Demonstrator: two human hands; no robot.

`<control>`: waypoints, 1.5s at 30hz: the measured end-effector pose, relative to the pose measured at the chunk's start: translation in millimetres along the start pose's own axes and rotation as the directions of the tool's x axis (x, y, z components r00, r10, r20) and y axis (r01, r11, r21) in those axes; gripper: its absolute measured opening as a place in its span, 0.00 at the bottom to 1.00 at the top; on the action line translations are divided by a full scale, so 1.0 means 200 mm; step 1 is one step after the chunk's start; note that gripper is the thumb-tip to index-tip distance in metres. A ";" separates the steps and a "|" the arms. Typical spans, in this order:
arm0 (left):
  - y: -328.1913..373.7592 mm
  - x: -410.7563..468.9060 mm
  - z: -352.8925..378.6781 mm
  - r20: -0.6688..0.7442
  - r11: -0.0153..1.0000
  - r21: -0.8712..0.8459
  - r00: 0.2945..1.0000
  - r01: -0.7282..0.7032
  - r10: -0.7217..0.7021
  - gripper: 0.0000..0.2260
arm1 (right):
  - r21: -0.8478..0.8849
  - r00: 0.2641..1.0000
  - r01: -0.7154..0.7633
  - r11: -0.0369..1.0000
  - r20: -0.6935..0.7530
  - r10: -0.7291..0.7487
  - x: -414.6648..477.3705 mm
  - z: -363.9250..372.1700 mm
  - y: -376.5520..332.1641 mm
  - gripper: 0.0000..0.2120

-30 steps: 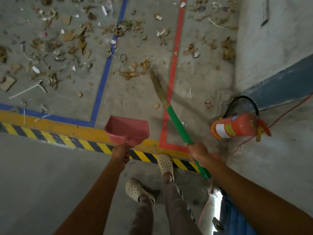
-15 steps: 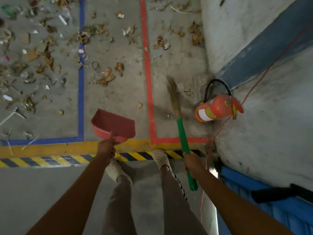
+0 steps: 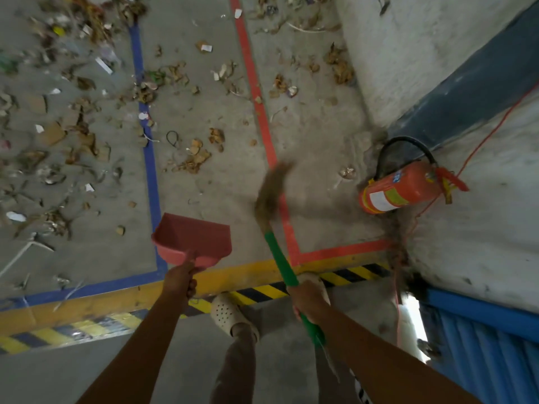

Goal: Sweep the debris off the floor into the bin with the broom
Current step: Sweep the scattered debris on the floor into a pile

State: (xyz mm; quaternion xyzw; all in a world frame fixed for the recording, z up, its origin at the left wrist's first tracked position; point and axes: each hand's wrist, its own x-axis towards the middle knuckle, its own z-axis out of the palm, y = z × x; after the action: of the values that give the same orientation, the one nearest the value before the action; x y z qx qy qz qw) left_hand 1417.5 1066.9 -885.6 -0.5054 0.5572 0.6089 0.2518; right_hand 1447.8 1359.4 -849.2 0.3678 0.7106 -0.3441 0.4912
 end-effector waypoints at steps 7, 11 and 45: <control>0.13 0.00 -0.29 -0.078 0.999 -0.030 0.997 -0.026 0.024 0.11 | -0.227 0.971 0.180 0.957 -0.113 -0.210 -0.12 0.07 -0.22 0.18; 0.21 0.02 -0.18 0.013 0.997 -0.082 1.000 -0.013 0.014 0.08 | -0.025 0.949 0.118 0.993 -0.291 -0.121 -0.07 -0.05 -0.16 0.15; 0.00 -0.13 -0.17 -0.034 0.980 -0.197 0.999 -0.024 0.017 0.10 | 0.092 0.978 0.016 0.996 -0.207 0.003 0.05 -0.26 -0.19 0.13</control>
State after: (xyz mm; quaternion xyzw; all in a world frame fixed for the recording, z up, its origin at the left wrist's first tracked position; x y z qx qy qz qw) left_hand 1439.0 1041.3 -857.4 -0.5318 0.5031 0.6556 0.1851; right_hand 1388.8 1386.8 -838.2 0.4219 0.7422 -0.3384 0.3958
